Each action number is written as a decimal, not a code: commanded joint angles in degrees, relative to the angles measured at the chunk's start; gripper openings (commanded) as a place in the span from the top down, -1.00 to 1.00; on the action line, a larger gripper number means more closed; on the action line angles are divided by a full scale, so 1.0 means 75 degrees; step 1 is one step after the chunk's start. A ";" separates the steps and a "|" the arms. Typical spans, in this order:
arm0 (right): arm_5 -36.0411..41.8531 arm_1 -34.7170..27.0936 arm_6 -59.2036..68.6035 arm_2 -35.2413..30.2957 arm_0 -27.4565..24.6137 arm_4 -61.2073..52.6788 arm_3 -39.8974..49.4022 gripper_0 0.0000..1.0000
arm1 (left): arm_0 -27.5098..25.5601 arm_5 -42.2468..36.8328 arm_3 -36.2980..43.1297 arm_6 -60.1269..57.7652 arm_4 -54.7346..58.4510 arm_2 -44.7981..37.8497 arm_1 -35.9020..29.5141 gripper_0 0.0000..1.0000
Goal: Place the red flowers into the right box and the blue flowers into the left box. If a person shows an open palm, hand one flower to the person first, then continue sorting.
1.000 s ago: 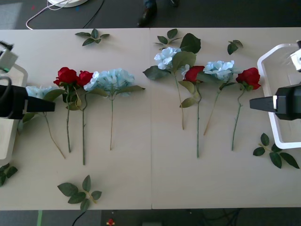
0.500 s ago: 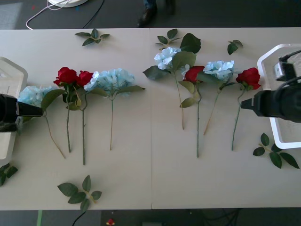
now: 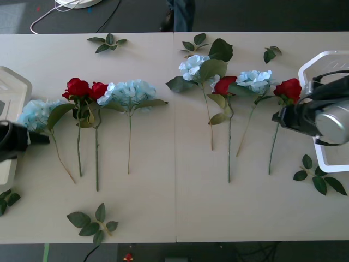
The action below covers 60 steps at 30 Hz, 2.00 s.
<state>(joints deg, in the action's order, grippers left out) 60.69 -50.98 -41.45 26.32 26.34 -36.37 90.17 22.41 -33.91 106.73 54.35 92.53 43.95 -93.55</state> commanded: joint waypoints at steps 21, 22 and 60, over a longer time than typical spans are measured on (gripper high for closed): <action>-0.1635 0.1277 0.0066 0.1765 0.2113 0.0490 -0.3175 1.00 | 0.2825 0.0057 -0.3918 -0.0437 -0.0396 0.2683 0.2958 -1.00; -0.1635 0.1277 0.0066 0.1765 0.2113 0.0490 -0.3175 1.00 | 0.2837 0.0057 -0.3918 -0.0437 -0.0408 0.2742 0.2958 -1.00; -0.6791 -0.0703 -0.0110 -0.0439 -0.0488 0.2658 0.2262 1.00 | 0.2825 0.0057 -0.3894 -0.0426 -0.0584 0.3163 0.2970 -1.00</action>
<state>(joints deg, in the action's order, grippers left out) 13.07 -56.37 -41.48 25.16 22.50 -19.56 105.37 42.59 -33.80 77.70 54.29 88.69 67.11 -71.28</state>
